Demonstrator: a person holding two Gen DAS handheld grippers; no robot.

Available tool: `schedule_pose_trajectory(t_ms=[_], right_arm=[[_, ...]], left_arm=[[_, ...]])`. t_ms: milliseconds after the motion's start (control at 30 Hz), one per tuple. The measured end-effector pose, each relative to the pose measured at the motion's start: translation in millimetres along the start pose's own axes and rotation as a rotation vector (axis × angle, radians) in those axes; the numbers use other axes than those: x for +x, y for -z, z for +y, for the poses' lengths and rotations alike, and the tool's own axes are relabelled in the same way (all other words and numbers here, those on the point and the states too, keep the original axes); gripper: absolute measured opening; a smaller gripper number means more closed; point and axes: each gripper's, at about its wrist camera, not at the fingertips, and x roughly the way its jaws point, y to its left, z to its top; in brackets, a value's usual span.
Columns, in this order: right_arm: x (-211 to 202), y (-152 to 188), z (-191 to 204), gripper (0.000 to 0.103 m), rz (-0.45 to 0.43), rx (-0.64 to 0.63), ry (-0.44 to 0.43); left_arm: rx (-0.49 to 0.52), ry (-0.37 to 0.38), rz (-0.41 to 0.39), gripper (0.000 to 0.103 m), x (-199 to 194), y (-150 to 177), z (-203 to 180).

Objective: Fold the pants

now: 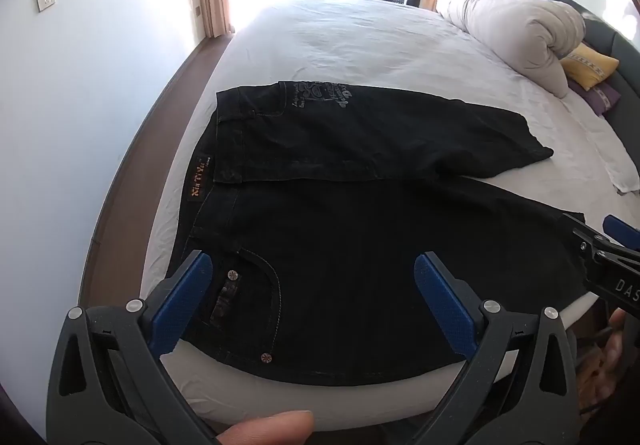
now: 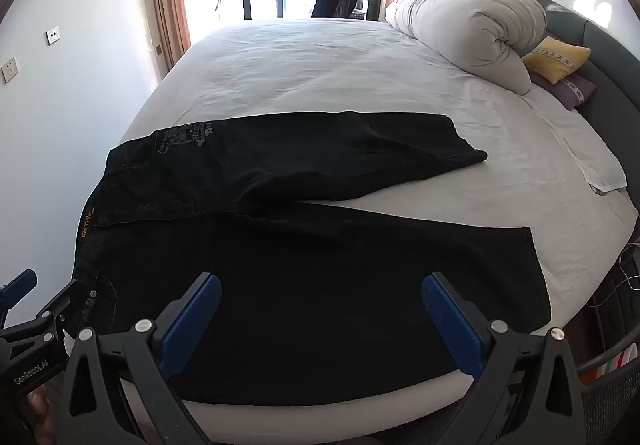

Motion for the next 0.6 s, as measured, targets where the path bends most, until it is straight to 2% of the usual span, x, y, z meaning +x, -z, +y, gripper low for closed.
schedule_pose_trajectory(t_ms=[600], right_arm=[[2.3,0.3,-1.2,0.103,0.009,-0.004,0.000]], left_arm=[[0.002,0.001,0.004,0.103,-0.5,-1.1,0.6]])
